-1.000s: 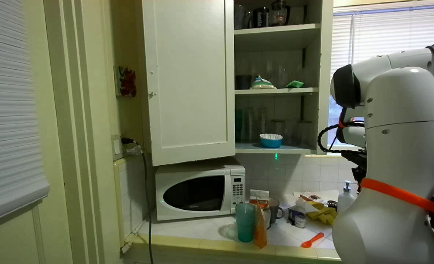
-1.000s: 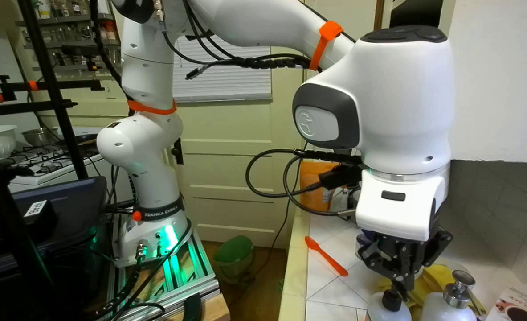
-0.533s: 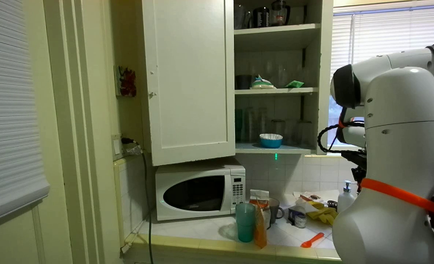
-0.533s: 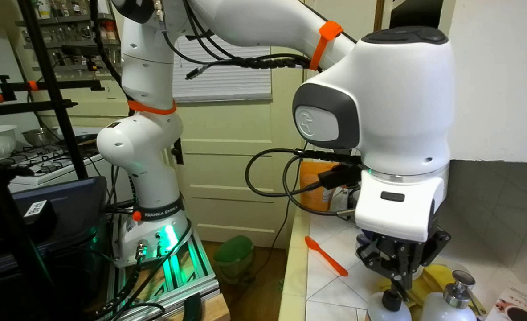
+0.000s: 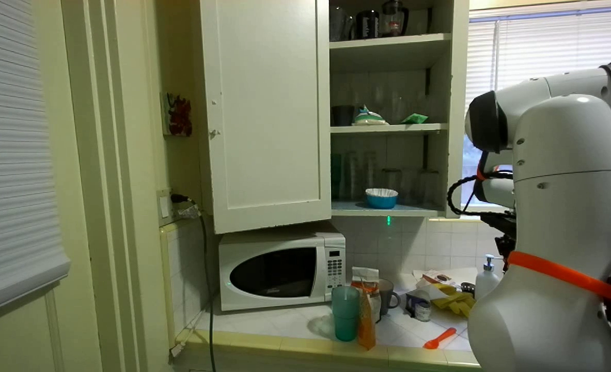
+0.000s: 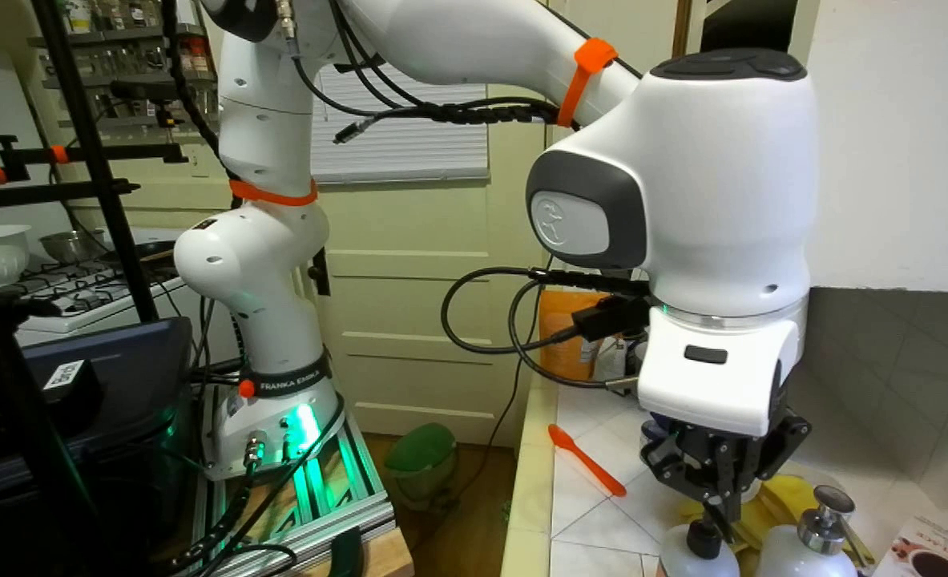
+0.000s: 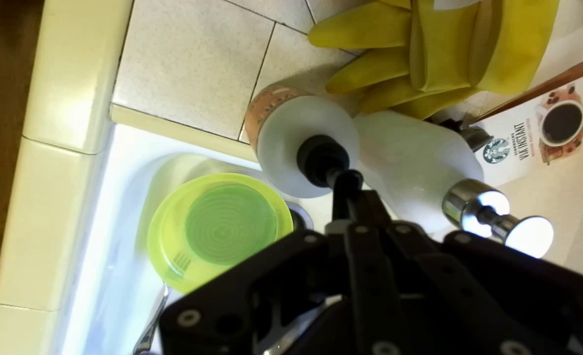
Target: Press the top of the bottle closest to you
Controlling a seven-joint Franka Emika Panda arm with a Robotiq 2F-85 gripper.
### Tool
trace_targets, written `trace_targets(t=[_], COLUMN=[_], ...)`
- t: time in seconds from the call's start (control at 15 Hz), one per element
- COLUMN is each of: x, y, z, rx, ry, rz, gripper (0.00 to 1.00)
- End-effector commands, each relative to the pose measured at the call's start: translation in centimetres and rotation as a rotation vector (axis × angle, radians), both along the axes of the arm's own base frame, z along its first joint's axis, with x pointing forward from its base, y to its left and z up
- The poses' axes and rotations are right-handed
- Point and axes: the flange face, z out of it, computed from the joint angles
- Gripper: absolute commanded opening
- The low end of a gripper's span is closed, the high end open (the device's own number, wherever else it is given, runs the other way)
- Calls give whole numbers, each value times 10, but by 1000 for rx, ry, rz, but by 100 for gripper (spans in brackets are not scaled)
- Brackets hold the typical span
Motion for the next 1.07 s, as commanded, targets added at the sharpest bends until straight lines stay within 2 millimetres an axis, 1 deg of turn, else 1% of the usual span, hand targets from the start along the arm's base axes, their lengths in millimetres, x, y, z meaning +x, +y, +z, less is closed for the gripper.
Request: trace_targets(t=[0.0, 0.33, 0.73, 1.0], x=[2, 5, 12, 14], y=[-1, 0, 3, 3], z=[-10, -13, -22, -23], rx=[41, 46, 63, 74], ry=[-2, 1, 23, 34], rz=[-13, -8, 6, 9], gripper=[0, 0, 0, 0])
